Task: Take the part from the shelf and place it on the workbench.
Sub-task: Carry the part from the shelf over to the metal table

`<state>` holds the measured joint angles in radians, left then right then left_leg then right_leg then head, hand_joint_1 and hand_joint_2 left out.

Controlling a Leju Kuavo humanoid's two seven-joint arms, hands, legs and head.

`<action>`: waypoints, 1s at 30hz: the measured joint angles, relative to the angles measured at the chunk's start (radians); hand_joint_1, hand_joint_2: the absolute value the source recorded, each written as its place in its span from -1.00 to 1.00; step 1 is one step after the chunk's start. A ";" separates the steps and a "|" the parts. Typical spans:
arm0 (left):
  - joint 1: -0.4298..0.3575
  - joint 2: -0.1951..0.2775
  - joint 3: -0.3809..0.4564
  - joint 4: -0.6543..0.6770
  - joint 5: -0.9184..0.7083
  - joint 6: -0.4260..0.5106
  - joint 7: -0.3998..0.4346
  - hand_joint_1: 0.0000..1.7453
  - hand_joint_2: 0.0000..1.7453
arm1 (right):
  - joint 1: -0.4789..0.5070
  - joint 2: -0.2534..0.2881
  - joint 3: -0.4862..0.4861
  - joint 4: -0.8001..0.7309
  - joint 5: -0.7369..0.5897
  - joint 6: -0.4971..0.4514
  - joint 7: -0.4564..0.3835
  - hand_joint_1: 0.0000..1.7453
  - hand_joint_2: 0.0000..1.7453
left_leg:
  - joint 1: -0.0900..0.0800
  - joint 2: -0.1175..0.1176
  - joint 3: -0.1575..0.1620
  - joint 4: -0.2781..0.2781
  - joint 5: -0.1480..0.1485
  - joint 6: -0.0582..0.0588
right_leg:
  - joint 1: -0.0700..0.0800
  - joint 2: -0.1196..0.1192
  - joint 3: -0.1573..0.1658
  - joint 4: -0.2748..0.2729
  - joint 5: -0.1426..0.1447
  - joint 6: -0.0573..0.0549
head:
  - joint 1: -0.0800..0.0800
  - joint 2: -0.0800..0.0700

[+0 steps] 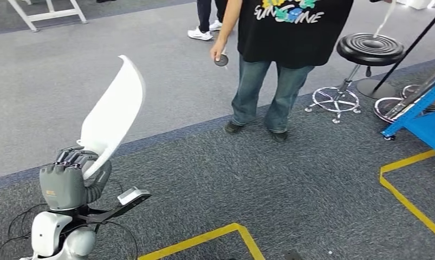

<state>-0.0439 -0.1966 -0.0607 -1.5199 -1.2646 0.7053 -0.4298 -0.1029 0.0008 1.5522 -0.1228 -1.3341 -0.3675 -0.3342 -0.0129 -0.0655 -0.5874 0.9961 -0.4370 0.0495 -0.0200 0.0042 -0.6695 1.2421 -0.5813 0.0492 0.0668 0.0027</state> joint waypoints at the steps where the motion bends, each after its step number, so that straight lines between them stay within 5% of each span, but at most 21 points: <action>1: 0.003 0.001 0.000 0.000 0.000 0.000 0.000 1.00 1.00 | 0.000 0.000 0.000 0.000 0.008 -0.001 0.004 -1.00 -1.00 | 0.003 -0.016 0.000 0.005 -0.003 -0.005 | -0.006 0.016 0.027 -0.068 0.040 0.005 | 0.000 0.000; 4: 0.010 0.003 0.000 -0.004 0.000 0.000 -0.001 1.00 1.00 | 0.000 0.005 0.000 -0.001 0.020 -0.002 0.013 -1.00 -1.00 | 0.008 -0.057 -0.015 0.032 -0.014 -0.027 | -0.017 0.079 0.093 -0.202 0.080 0.006 | 0.002 0.000; 6: 0.017 0.006 0.001 -0.008 0.000 0.000 -0.002 1.00 1.00 | -0.001 0.006 0.000 -0.001 0.021 -0.002 0.016 -1.00 -1.00 | 0.012 -0.080 -0.026 0.037 -0.012 -0.037 | -0.015 0.069 0.099 -0.203 0.074 -0.007 | 0.001 0.000; 7: 0.021 0.008 0.001 -0.009 0.000 0.000 -0.002 1.00 1.00 | -0.001 0.007 0.000 -0.001 0.021 -0.003 0.016 -1.00 -1.00 | 0.012 -0.072 -0.029 0.041 -0.014 -0.041 | -0.014 0.056 0.100 -0.205 0.075 -0.012 | 0.001 0.000; 9: 0.023 0.012 0.001 -0.012 0.001 0.000 -0.002 1.00 1.00 | -0.001 0.008 0.000 -0.001 0.021 -0.003 0.017 -1.00 -1.00 | 0.010 -0.015 -0.053 0.091 -0.042 -0.049 | -0.012 0.029 0.107 -0.209 0.075 -0.024 | -0.005 0.000; 11: 0.023 0.013 0.001 -0.014 0.001 0.000 -0.002 1.00 1.00 | 0.001 0.008 0.000 -0.001 0.021 -0.003 0.017 -1.00 -1.00 | 0.010 0.045 -0.110 0.212 -0.098 -0.056 | -0.006 -0.001 0.112 -0.210 0.070 -0.033 | -0.010 0.000; 13: 0.025 0.015 0.001 -0.014 0.001 0.000 -0.002 1.00 1.00 | 0.002 0.008 0.000 -0.001 0.021 -0.002 0.017 -1.00 -1.00 | 0.013 0.057 -0.162 0.314 -0.129 -0.057 | -0.001 -0.032 0.115 -0.210 0.065 -0.038 | -0.010 0.000; 14: 0.027 0.016 0.001 -0.014 0.001 0.000 -0.002 1.00 1.00 | 0.002 0.008 0.000 -0.001 0.021 -0.002 0.017 -1.00 -1.00 | 0.013 0.058 -0.165 0.318 -0.120 -0.055 | 0.001 -0.047 0.117 -0.210 0.063 -0.039 | -0.010 0.000; 16: 0.028 0.018 0.001 -0.014 0.001 0.000 -0.002 1.00 1.00 | 0.000 0.008 0.000 -0.001 0.021 -0.002 0.017 -1.00 -1.00 | 0.009 0.072 -0.115 0.220 -0.057 -0.046 | 0.004 -0.072 0.125 -0.210 0.057 -0.038 | -0.010 0.000; 17: 0.027 0.018 0.001 -0.015 0.001 0.000 -0.002 1.00 1.00 | -0.001 0.008 0.000 -0.001 0.021 -0.002 0.017 -1.00 -1.00 | 0.002 0.097 -0.080 0.153 -0.031 -0.039 | 0.005 -0.084 0.130 -0.211 0.053 -0.037 | -0.010 0.000; 20: 0.024 0.019 0.001 -0.019 0.001 0.000 -0.002 1.00 1.00 | -0.002 0.010 0.000 -0.001 0.021 -0.002 0.017 -1.00 -1.00 | -0.019 0.145 -0.028 0.045 -0.017 -0.022 | 0.011 -0.119 0.139 -0.216 0.045 -0.027 | -0.011 0.000; 22: 0.025 0.020 0.002 -0.022 0.001 0.000 -0.002 1.00 1.00 | -0.003 0.011 0.000 -0.001 0.021 -0.002 0.017 -1.00 -1.00 | -0.019 0.121 -0.025 0.031 -0.013 -0.014 | 0.010 -0.138 0.144 -0.221 0.039 -0.017 | -0.011 0.000; 23: 0.026 0.020 0.002 -0.024 0.001 0.000 -0.002 1.00 1.00 | -0.005 0.012 0.000 -0.002 0.022 -0.003 0.017 -1.00 -1.00 | -0.016 0.108 -0.020 0.023 -0.010 -0.009 | 0.009 -0.124 0.143 -0.213 0.031 -0.013 | -0.011 0.000; 26: 0.022 0.019 0.002 -0.027 0.000 0.000 -0.002 1.00 1.00 | -0.007 0.013 0.000 -0.002 0.022 -0.003 0.017 -1.00 -1.00 | -0.006 0.070 -0.009 0.010 -0.003 0.003 | 0.007 -0.030 0.076 -0.075 -0.036 -0.007 | -0.005 0.000; 28: 0.024 0.018 0.002 -0.027 0.000 0.000 -0.002 1.00 1.00 | -0.003 0.013 0.000 -0.002 0.022 -0.002 0.017 -1.00 -1.00 | -0.005 0.040 -0.008 0.011 -0.004 0.005 | 0.006 -0.008 0.002 0.044 -0.067 -0.003 | -0.001 0.000; 30: 0.026 0.018 0.002 -0.027 0.000 0.000 -0.002 1.00 1.00 | 0.000 0.013 0.000 -0.002 0.022 -0.002 0.017 -1.00 -1.00 | -0.004 0.009 -0.005 0.013 -0.007 0.003 | 0.004 -0.004 -0.019 0.041 -0.026 0.000 | -0.002 0.000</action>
<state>-0.0180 -0.1781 -0.0589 -1.5473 -1.2642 0.7051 -0.4322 -0.1032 0.0134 1.5522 -0.1244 -1.3122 -0.3700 -0.3170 -0.0170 -0.0568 -0.5924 1.0091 -0.4436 0.0529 -0.0156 0.0004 -0.6889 1.2829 -0.6068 0.0494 0.0651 0.0027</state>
